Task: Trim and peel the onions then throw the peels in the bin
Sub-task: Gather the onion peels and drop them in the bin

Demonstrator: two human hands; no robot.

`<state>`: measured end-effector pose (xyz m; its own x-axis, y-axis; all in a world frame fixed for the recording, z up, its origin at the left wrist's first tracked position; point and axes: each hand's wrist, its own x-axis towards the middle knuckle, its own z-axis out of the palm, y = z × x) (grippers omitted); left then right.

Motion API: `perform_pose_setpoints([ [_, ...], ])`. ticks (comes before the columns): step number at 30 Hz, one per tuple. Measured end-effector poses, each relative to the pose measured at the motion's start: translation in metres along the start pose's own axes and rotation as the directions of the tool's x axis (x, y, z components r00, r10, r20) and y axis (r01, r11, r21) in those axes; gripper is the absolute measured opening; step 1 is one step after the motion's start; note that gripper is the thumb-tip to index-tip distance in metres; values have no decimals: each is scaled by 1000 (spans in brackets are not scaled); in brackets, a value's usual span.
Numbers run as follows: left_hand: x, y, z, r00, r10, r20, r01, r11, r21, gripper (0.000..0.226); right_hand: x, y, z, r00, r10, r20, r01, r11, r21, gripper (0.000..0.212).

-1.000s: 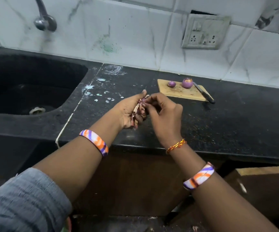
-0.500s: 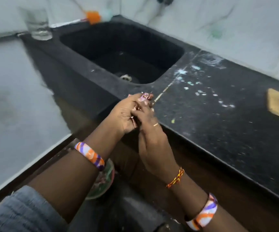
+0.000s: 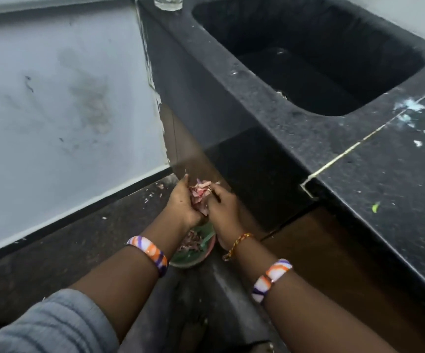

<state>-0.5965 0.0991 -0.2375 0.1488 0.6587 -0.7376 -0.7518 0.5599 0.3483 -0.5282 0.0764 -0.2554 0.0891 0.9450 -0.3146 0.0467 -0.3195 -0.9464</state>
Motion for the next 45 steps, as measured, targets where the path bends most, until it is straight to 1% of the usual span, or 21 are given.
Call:
perform_pose_setpoints([
  [2,15,1,-9,999,4,-53,-2,999,45,58,23,19,13,989,148,-23,-148,989,20,29],
  [4,32,4,-18,995,14,-99,-4,995,104,57,43,33,20,975,222,27,-223,975,18,30],
  [6,52,10,-36,991,-3,-132,29,980,195,69,61,46,20,962,265,70,-262,964,-49,36],
  [8,69,13,-58,982,-47,-185,103,947,306,77,76,62,14,962,269,49,-258,952,-164,40],
  [9,76,14,-69,971,-39,-235,127,921,369,73,80,69,10,964,263,20,-255,949,-187,39],
  [11,85,16,-86,934,63,-351,118,876,469,59,86,79,5,968,248,-42,-251,947,-199,35],
  [15,98,14,-104,860,280,-428,22,816,578,22,90,90,2,976,172,-132,-199,955,-220,24],
  [16,99,12,-105,853,328,-407,-1,780,626,24,89,90,1,977,157,-143,-186,957,-222,22],
  [18,101,8,-105,877,388,-285,-37,644,764,46,86,88,-2,988,116,-106,-143,947,-288,22],
  [21,97,5,-96,911,395,-118,-13,313,950,60,82,85,-3,985,139,104,-87,912,-401,31],
  [23,98,4,-93,912,409,-20,-49,158,986,55,81,84,-2,974,153,167,-64,895,-441,34],
  [26,97,5,-91,841,531,105,-87,-60,994,36,81,83,-1,994,66,92,-19,895,-445,26],
  [28,95,6,-89,803,580,135,-96,-98,991,27,79,78,-3,1000,3,13,3,896,-445,21],
  [30,94,7,-85,795,585,159,-80,-158,984,23,78,74,-5,995,-95,-44,62,877,-477,20],
  [32,94,7,-84,815,535,221,-82,-271,959,27,78,71,-7,995,-95,13,89,868,-488,28],
  [34,95,8,-84,841,458,290,-130,-349,928,41,77,70,-7,987,-9,160,92,850,-519,40],
  [36,94,9,-84,852,430,299,-144,-357,923,47,75,71,-7,980,7,201,110,821,-561,42],
  [39,92,12,-84,818,491,298,-140,-333,933,27,70,66,-10,992,-83,97,123,821,-558,29],
  [41,89,14,-82,822,476,312,-147,-352,924,16,69,66,-12,991,-131,36,129,821,-556,24],
  [42,87,14,-81,840,435,325,-158,-378,912,18,69,67,-12,991,-120,55,130,817,-562,24],
  [45,83,12,-79,897,290,332,-176,-455,873,40,69,69,-8,964,55,262,112,806,-581,36],
])
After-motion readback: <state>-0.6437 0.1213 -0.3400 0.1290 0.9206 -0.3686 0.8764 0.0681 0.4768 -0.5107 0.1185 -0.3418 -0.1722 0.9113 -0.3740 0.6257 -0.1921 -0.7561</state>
